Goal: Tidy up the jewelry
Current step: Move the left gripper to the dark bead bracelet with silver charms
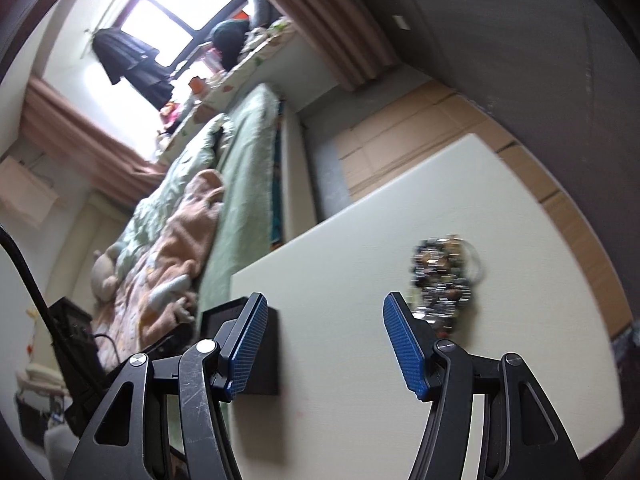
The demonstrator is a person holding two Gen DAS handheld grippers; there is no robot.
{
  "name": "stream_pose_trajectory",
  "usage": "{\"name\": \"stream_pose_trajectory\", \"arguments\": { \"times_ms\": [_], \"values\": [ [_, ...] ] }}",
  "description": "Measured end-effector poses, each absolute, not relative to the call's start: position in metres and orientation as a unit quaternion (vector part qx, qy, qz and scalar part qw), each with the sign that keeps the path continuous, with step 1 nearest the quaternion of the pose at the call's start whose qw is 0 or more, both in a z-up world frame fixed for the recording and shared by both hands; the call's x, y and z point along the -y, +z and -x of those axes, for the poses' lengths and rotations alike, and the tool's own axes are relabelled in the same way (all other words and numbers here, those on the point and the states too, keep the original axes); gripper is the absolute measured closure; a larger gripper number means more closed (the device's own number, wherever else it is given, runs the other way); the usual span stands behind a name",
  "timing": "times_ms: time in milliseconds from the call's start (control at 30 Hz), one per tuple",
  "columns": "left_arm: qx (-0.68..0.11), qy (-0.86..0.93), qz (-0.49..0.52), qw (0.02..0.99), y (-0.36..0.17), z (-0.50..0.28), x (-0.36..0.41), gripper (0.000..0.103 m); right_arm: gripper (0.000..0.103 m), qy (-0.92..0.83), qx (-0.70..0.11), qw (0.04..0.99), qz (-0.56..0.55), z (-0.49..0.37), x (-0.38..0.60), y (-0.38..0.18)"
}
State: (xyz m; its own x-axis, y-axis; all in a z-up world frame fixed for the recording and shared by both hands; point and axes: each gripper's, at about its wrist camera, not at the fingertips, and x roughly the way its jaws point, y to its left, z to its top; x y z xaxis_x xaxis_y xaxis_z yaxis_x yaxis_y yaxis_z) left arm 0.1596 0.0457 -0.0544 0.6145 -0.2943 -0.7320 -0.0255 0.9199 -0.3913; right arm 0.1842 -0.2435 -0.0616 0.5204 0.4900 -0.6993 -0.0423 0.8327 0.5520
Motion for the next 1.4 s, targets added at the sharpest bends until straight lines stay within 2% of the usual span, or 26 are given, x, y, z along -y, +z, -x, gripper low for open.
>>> {"name": "stream_pose_trajectory", "arguments": {
  "times_ms": [600,767,833,1067,1200,1400],
  "values": [
    [-0.434,-0.144,0.112,0.882,-0.073,-0.179,0.057,0.042,0.042,0.1,-0.505,0.784,-0.347,-0.19,0.309,-0.088],
    [-0.447,-0.163,0.093,0.875,-0.087,-0.183,0.078,0.047,0.042,0.084,-0.511,0.779,-0.355,-0.192,0.319,-0.091],
    [-0.451,-0.167,0.079,0.873,-0.092,-0.183,0.087,0.053,0.042,0.094,-0.512,0.774,-0.361,-0.194,0.321,-0.092],
    [-0.463,-0.183,0.044,0.866,-0.11,-0.188,0.114,0.055,0.042,0.074,-0.521,0.766,-0.37,-0.196,0.335,-0.096],
    [-0.472,-0.188,0.03,0.861,-0.12,-0.191,0.124,0.062,0.042,0.071,-0.523,0.763,-0.373,-0.199,0.339,-0.097],
    [-0.49,-0.188,0.014,0.851,-0.138,-0.199,0.135,0.062,0.042,0.065,-0.524,0.767,-0.365,-0.202,0.342,-0.097]
  ]
}}
